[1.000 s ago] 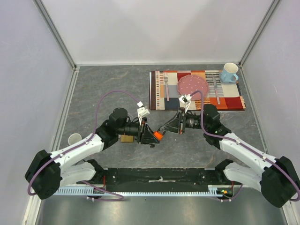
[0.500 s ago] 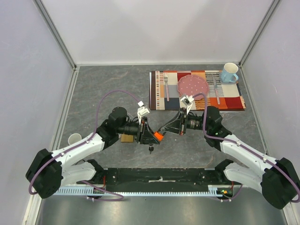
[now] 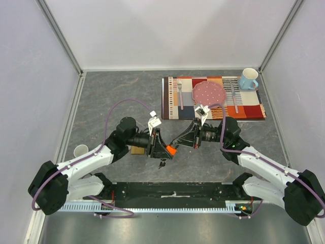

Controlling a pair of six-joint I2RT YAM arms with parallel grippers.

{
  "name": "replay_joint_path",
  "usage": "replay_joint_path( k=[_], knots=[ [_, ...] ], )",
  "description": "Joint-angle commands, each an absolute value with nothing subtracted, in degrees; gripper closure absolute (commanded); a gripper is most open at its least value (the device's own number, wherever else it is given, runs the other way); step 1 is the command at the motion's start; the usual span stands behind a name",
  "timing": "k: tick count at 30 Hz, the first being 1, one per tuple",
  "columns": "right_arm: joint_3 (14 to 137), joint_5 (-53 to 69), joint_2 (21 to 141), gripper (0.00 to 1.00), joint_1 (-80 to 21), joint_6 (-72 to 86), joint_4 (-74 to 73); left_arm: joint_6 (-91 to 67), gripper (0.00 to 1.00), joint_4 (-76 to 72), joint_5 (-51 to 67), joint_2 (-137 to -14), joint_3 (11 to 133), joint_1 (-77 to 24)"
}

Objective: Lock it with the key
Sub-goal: Lock the lock.

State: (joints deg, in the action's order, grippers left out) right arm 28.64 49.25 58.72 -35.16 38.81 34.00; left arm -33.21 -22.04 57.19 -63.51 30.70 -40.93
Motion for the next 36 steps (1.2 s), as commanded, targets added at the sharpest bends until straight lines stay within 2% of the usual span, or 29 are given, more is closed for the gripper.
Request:
replay_joint_path(
  k=[1, 14, 36],
  knots=[
    [27.6, 47.3, 60.5, 1.00, -37.4, 37.1, 34.1, -35.3, 0.98, -34.4, 58.1, -62.8, 32.8, -41.4],
    [26.5, 45.9, 61.8, 1.00, -39.9, 37.9, 35.3, -34.6, 0.98, -33.0, 49.1, -60.6, 31.7, -40.0],
    [24.5, 45.1, 65.2, 1.00, -42.9, 36.3, 36.1, -40.0, 0.98, -38.1, 48.1, -60.3, 31.2, -36.1]
  ],
)
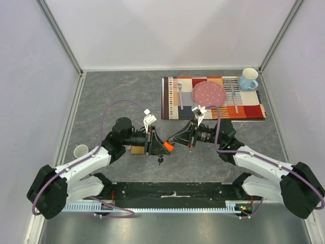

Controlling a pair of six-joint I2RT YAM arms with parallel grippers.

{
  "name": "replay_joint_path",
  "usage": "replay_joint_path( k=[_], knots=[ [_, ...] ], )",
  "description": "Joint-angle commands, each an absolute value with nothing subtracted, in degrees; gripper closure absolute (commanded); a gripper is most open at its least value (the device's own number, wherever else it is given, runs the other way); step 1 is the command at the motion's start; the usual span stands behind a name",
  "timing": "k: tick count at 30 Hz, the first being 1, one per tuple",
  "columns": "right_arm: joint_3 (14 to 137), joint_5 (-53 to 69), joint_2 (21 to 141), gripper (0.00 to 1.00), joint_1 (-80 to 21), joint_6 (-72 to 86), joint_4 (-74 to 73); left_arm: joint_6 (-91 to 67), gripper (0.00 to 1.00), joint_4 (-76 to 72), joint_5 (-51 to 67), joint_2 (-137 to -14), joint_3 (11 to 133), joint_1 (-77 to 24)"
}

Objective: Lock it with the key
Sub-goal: Lock the lock.

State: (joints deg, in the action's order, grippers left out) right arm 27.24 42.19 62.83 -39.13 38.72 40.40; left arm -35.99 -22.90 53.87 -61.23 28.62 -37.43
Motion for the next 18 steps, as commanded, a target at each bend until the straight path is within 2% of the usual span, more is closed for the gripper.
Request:
replay_joint_path(
  k=[1, 18],
  knots=[
    [24.4, 45.1, 65.6, 1.00, -43.1, 36.1, 36.4, -40.1, 0.98, -38.2, 47.6, -60.3, 31.2, -35.9],
    [23.2, 42.5, 68.1, 1.00, -47.5, 35.3, 36.9, -43.0, 0.98, -42.8, 47.8, -61.5, 33.0, -33.8]
  ],
)
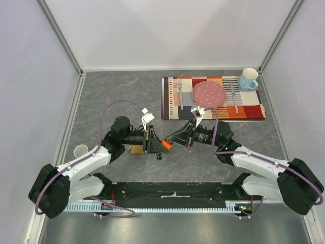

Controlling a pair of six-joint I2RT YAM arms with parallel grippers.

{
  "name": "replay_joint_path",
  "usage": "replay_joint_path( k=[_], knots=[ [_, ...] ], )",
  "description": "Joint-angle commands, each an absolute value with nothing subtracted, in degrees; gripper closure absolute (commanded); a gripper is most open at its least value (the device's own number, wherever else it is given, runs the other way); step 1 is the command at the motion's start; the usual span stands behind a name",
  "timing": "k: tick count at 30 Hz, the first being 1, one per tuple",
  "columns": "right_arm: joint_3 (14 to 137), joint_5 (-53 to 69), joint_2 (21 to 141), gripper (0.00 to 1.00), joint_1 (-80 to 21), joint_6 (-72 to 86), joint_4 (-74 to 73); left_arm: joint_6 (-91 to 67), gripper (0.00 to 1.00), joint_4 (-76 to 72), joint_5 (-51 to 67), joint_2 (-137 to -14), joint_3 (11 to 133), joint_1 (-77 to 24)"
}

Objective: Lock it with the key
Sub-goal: Lock the lock.

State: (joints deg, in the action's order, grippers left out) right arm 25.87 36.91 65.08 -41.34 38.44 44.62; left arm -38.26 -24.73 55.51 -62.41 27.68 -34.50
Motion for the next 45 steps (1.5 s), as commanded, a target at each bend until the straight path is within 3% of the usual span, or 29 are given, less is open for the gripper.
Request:
replay_joint_path(
  k=[1, 18, 23, 26, 28, 29, 33, 39, 45],
  knots=[
    [23.1, 42.3, 68.3, 1.00, -47.8, 35.2, 36.7, -42.9, 0.98, -42.9, 47.8, -61.4, 33.1, -33.7],
    [22.8, 40.4, 72.6, 1.00, -53.2, 36.3, 40.2, -42.3, 0.98, -42.5, 48.4, -59.9, 37.0, -30.6],
    [29.2, 31.9, 69.8, 0.98, -53.1, 32.4, 30.1, -42.3, 0.98, -42.4, 49.4, -59.2, 33.9, -30.5],
    [34.4, 24.3, 68.3, 0.60, -52.7, 30.5, 22.9, -42.3, 0.98, -41.8, 50.1, -58.7, 31.7, -30.5],
    [37.1, 22.4, 67.6, 0.44, -51.8, 30.1, 21.5, -41.1, 0.98, -39.4, 50.2, -58.1, 30.8, -30.5],
    [37.9, 21.6, 66.6, 0.30, -51.2, 30.2, 20.2, -40.4, 0.98, -38.3, 50.0, -57.7, 30.0, -30.4],
    [39.9, 17.4, 62.9, 0.02, -47.8, 32.2, 19.3, -38.9, 0.98, -36.0, 49.1, -56.3, 27.4, -30.5],
    [38.0, 16.9, 56.4, 0.02, -41.0, 36.5, 20.9, -38.6, 0.98, -35.0, 47.5, -55.0, 24.5, -30.5],
    [31.8, 24.2, 53.7, 0.02, -35.1, 43.8, 30.9, -38.5, 0.98, -35.0, 47.1, -54.4, 24.4, -30.5]
  ],
)
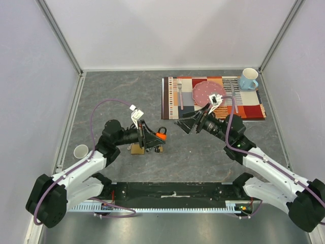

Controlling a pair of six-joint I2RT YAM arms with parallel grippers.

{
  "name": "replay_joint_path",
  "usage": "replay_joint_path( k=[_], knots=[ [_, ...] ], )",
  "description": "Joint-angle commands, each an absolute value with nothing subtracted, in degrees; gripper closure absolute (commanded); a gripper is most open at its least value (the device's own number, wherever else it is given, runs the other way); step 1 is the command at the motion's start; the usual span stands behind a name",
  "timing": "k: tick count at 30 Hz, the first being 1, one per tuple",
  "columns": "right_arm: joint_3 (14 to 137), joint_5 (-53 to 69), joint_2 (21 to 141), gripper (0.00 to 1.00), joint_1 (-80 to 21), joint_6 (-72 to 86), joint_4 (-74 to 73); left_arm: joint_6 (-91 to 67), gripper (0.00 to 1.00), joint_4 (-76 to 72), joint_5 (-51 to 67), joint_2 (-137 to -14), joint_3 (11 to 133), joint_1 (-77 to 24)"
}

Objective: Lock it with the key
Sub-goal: Lock the lock.

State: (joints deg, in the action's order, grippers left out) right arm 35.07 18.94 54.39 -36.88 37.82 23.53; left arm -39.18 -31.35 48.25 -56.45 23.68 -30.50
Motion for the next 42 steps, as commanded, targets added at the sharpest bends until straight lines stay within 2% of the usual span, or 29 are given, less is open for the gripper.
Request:
replay_joint_path(
  k=[1, 8, 15, 18, 21, 22, 25, 31, 40, 41, 42],
  knots=[
    [31.6, 25.3, 54.4, 0.02, -34.8, 44.3, 33.0, -38.6, 0.98, -35.0, 47.1, -54.5, 24.8, -30.5],
    [30.4, 35.8, 62.3, 0.02, -34.9, 50.4, 45.7, -39.0, 0.98, -36.3, 47.8, -54.1, 25.6, -30.5],
    [32.2, 35.9, 66.3, 0.04, -37.6, 50.1, 47.6, -40.2, 0.98, -38.2, 48.8, -54.9, 25.8, -30.5],
    [34.0, 35.8, 68.5, 0.12, -40.9, 48.7, 47.1, -40.3, 0.98, -38.6, 49.1, -55.1, 26.0, -30.5],
    [35.2, 35.3, 71.0, 0.25, -42.8, 49.3, 48.3, -40.3, 0.98, -38.7, 49.4, -55.2, 26.2, -30.5],
    [35.4, 35.2, 72.1, 0.37, -43.1, 49.6, 49.6, -40.5, 0.98, -38.7, 49.4, -55.5, 26.2, -30.5],
    [35.6, 34.5, 73.6, 0.51, -43.9, 51.1, 52.3, -40.6, 0.98, -39.0, 49.7, -55.5, 26.2, -30.5],
    [36.1, 33.4, 74.2, 0.56, -43.9, 51.7, 53.1, -41.0, 0.98, -39.4, 50.4, -55.5, 26.2, -30.5],
    [37.5, 32.8, 75.9, 0.55, -44.0, 54.7, 56.2, -42.4, 0.98, -42.1, 51.8, -56.5, 26.1, -30.5],
    [37.7, 32.7, 75.9, 0.56, -44.1, 54.8, 56.1, -42.5, 0.98, -42.4, 51.9, -56.6, 26.2, -30.5],
    [37.8, 32.4, 76.0, 0.61, -44.2, 54.8, 56.2, -42.8, 0.98, -42.6, 52.1, -56.7, 26.2, -30.5]
  ],
)
